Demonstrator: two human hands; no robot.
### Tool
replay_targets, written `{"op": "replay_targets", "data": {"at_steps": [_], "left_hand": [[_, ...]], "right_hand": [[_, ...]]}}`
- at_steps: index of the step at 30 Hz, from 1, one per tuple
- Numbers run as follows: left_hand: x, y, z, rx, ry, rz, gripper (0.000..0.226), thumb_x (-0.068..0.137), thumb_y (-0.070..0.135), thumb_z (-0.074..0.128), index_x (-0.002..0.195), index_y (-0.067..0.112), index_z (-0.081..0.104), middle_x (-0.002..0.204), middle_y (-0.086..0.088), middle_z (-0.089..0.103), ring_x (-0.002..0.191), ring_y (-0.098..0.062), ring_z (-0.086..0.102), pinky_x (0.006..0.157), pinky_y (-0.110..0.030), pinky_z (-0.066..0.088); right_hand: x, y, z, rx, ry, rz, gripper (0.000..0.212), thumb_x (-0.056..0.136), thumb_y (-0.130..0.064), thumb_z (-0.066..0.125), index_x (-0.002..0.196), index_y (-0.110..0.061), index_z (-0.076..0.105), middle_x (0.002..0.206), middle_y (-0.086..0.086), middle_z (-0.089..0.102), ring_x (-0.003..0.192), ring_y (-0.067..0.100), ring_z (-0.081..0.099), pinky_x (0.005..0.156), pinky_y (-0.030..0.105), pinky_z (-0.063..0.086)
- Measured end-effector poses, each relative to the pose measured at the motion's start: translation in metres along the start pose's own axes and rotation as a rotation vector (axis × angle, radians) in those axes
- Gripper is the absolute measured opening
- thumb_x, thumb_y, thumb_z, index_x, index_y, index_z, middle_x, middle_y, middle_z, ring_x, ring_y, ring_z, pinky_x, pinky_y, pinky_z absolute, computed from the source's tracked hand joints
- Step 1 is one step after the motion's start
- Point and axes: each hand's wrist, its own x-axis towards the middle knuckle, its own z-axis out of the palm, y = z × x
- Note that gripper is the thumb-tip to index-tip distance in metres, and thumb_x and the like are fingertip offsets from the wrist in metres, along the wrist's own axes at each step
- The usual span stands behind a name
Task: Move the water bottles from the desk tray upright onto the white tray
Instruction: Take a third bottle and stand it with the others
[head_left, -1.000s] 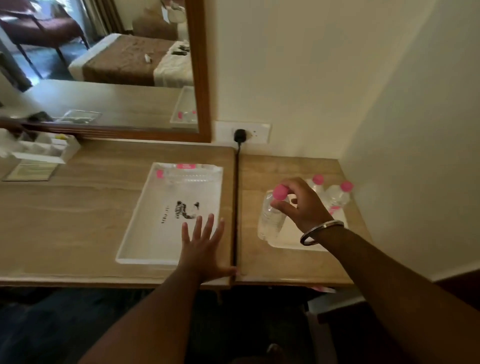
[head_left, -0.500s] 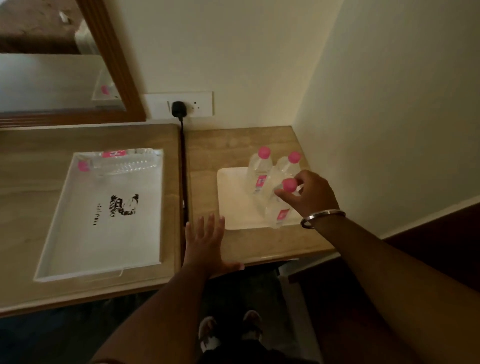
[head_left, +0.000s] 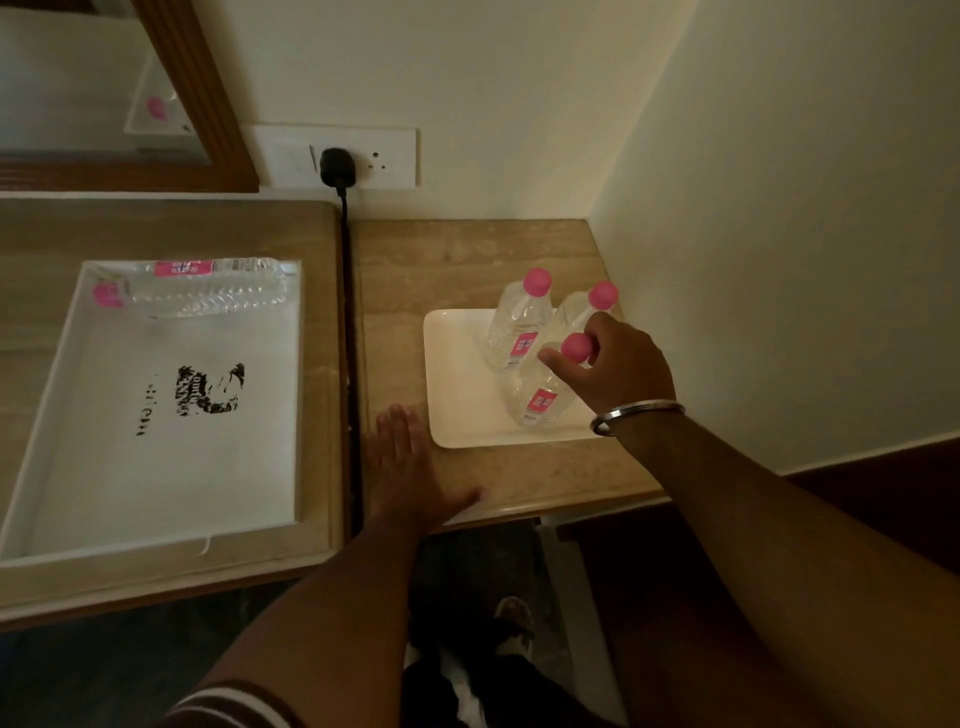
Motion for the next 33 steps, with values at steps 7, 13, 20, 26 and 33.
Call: {"op": "replay_targets", "data": {"at_steps": [7, 13, 20, 26, 33], "left_hand": [[0.005, 0.0, 0.004, 0.097, -0.005, -0.001, 0.149, 0.052, 0.1, 0.048, 0.152, 0.01, -0.016, 0.161, -0.021, -0.02, 0.143, -0.036, -0.03, 0.118, -0.056, -0.011], [0.006, 0.004, 0.004, 0.13, -0.014, -0.021, 0.148, 0.052, 0.1, 0.049, 0.152, 0.014, -0.02, 0.16, -0.019, -0.024, 0.14, -0.033, -0.035, 0.116, -0.052, -0.016], [0.008, 0.003, 0.005, 0.166, -0.036, -0.035, 0.148, 0.051, 0.102, 0.043, 0.149, 0.015, -0.025, 0.159, -0.02, -0.026, 0.142, -0.035, -0.032, 0.118, -0.055, -0.012], [0.006, 0.006, 0.0, 0.182, -0.045, -0.037, 0.147, 0.054, 0.101, 0.047, 0.149, 0.017, -0.027, 0.159, -0.02, -0.027, 0.141, -0.035, -0.033, 0.11, -0.052, -0.027], [-0.015, 0.019, -0.034, 0.381, -0.022, -0.071, 0.146, 0.052, 0.105, 0.03, 0.153, 0.009, -0.012, 0.162, -0.022, -0.011, 0.146, -0.04, -0.016, 0.11, -0.061, -0.024]], "right_hand": [[0.002, 0.017, 0.0, 0.021, -0.023, -0.056, 0.046, 0.073, -0.061, 0.063, 0.081, -0.018, 0.049, 0.072, 0.0, 0.054, 0.062, 0.018, 0.05, 0.055, 0.025, 0.033], [-0.002, 0.021, 0.002, 0.022, -0.032, -0.11, 0.051, 0.074, -0.062, 0.062, 0.087, -0.015, 0.047, 0.077, 0.001, 0.051, 0.064, 0.018, 0.048, 0.05, 0.018, 0.025], [-0.006, 0.024, 0.007, 0.05, -0.047, -0.081, 0.057, 0.073, -0.066, 0.059, 0.093, -0.014, 0.047, 0.082, 0.003, 0.054, 0.066, 0.019, 0.051, 0.056, 0.026, 0.034], [-0.009, 0.026, 0.009, 0.062, -0.082, -0.052, 0.064, 0.07, -0.072, 0.056, 0.1, -0.017, 0.046, 0.091, 0.004, 0.06, 0.07, 0.018, 0.053, 0.056, 0.024, 0.036], [-0.038, 0.051, -0.011, 0.044, -0.101, 0.007, 0.087, 0.066, -0.082, 0.046, 0.127, -0.021, 0.038, 0.117, 0.007, 0.061, 0.096, 0.026, 0.062, 0.068, 0.03, 0.048]]}}
